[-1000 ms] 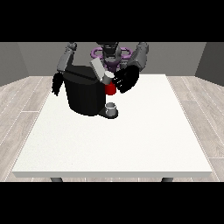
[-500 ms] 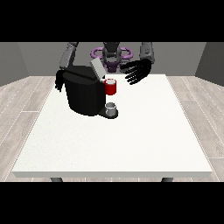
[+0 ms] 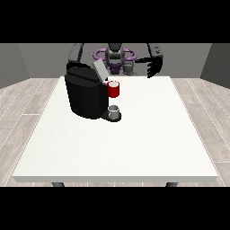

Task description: Insert the coffee pod into the coffee machine and close the lid

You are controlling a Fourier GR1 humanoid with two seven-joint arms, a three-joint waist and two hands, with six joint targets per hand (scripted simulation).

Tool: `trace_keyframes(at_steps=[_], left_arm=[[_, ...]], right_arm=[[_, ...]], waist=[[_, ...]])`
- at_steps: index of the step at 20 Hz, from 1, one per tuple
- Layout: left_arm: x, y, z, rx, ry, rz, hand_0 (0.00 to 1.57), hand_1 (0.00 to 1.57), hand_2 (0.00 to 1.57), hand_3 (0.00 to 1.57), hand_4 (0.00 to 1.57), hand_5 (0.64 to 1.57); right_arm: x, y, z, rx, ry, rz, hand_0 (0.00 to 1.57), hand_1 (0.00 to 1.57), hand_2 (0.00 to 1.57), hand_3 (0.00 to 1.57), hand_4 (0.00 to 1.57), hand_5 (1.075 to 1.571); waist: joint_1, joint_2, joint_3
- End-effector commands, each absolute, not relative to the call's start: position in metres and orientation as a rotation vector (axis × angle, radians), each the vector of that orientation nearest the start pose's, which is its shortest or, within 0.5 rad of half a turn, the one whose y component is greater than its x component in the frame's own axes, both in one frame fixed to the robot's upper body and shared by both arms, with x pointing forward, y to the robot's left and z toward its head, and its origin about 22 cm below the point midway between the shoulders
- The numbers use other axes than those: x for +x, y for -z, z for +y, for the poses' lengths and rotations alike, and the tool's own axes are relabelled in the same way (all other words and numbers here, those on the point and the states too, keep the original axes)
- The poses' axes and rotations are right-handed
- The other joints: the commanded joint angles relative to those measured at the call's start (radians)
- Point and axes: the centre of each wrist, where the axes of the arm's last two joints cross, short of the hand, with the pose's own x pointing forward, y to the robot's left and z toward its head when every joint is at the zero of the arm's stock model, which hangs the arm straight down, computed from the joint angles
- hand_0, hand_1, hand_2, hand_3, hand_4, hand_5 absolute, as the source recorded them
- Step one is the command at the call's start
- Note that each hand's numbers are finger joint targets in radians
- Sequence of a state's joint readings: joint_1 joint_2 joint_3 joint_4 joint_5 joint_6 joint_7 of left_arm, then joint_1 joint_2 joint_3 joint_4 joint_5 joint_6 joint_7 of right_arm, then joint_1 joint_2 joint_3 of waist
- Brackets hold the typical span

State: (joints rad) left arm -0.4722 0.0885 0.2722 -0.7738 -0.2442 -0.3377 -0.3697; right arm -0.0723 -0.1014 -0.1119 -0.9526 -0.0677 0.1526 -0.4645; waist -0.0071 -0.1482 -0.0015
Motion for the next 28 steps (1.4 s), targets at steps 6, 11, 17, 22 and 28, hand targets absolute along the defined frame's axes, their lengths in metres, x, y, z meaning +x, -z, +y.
trace_keyframes(at_steps=[6,11,17,22,28], left_arm=[[0.246,0.127,0.298,-0.140,0.161,-1.261,0.00,0.00,0.00,0.00,0.33,1.571],[0.236,0.119,0.338,-0.089,0.123,-1.320,0.00,0.00,0.00,0.00,0.34,1.571],[0.216,0.127,0.310,-0.167,0.140,-1.389,0.00,0.00,0.00,0.00,0.18,1.571],[0.265,0.092,0.310,-0.142,0.117,-1.572,0.00,0.00,0.00,0.00,0.22,1.571],[0.245,0.087,0.291,-0.244,0.203,-1.576,0.00,0.00,0.00,0.00,0.20,1.571]], right_arm=[[0.229,0.076,-0.197,0.162,-0.136,-1.506,0.00,0.00,0.00,0.00,0.20,1.571],[0.246,0.024,-0.171,0.173,-0.226,-1.722,0.00,0.00,0.00,0.00,0.12,1.571],[0.256,-0.026,-0.181,0.064,-0.239,-1.792,0.00,0.00,0.00,0.00,0.39,1.571],[0.266,-0.049,-0.155,0.101,-0.266,-1.875,0.00,0.00,0.00,0.00,0.35,1.571],[0.290,-0.057,-0.163,-0.087,-0.228,-1.878,0.00,0.00,0.00,0.00,0.26,1.571]], waist=[[-0.044,-0.257,0.0002],[-0.078,-0.196,0.0008],[-0.003,-0.128,0.0013],[-0.024,0.052,0.0010],[0.087,0.063,0.0015]])
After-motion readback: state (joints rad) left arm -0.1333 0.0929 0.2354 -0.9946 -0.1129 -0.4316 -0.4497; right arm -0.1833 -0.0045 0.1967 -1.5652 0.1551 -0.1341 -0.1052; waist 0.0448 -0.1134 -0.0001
